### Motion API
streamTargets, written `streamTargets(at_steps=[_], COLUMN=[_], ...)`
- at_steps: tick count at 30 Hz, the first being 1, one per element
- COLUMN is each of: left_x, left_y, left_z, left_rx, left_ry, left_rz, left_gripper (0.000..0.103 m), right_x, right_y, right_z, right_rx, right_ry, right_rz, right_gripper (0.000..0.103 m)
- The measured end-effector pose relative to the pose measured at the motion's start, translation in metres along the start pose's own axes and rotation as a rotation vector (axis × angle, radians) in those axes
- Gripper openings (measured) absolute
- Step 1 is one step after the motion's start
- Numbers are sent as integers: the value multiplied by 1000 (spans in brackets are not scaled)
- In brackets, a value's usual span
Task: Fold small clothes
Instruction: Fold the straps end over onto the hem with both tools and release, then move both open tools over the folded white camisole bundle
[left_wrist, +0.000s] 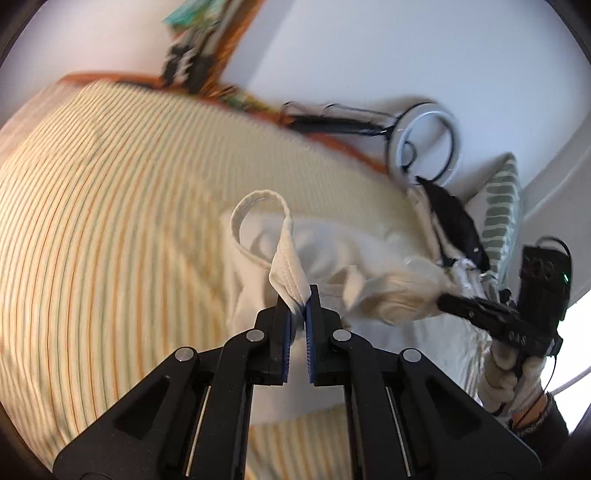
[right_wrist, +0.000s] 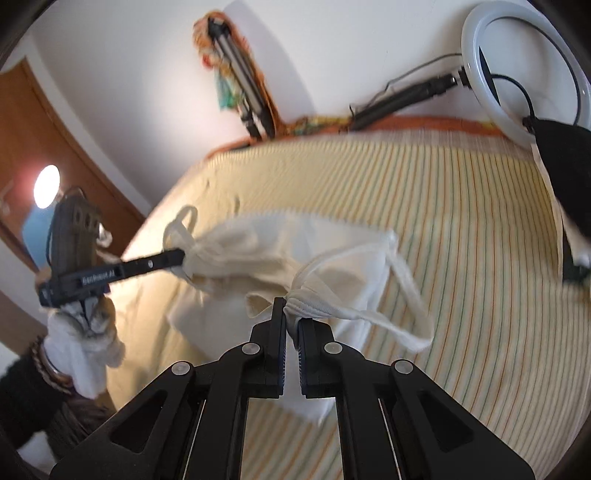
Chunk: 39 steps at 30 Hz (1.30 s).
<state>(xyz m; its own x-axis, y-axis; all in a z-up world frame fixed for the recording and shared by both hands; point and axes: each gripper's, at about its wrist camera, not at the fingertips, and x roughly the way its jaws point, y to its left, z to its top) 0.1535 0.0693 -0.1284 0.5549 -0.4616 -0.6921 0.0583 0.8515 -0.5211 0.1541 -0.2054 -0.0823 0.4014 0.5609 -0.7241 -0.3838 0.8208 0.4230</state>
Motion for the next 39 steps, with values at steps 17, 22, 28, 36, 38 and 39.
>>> streamTargets(at_steps=[17,22,28,36,38,39], left_x=[-44,-78,-69,-4,12,14], left_y=[-9,-33,-52,-49,-41,-37], left_z=[-55,-66,-31,-12,-25,-32], left_rx=[59,102,80,93,117,120], left_ry=[101,73,-28,83,168,188], left_rz=[65,-29,10,76,112,130], left_gripper=[21,21,21,21,21,21], right_x=[-47,-53,-14,19,21,21], right_y=[9,21,5,14,15,14], right_z=[-44,-27,6,-1,-16,-24], right_rx=[5,-7,85,25,-24,-43], right_ry=[20,-56,-52,76,123,149], right_rz=[-84,-34,-39,-63,-105,-129], right_gripper=[17,17,17,17,17,17])
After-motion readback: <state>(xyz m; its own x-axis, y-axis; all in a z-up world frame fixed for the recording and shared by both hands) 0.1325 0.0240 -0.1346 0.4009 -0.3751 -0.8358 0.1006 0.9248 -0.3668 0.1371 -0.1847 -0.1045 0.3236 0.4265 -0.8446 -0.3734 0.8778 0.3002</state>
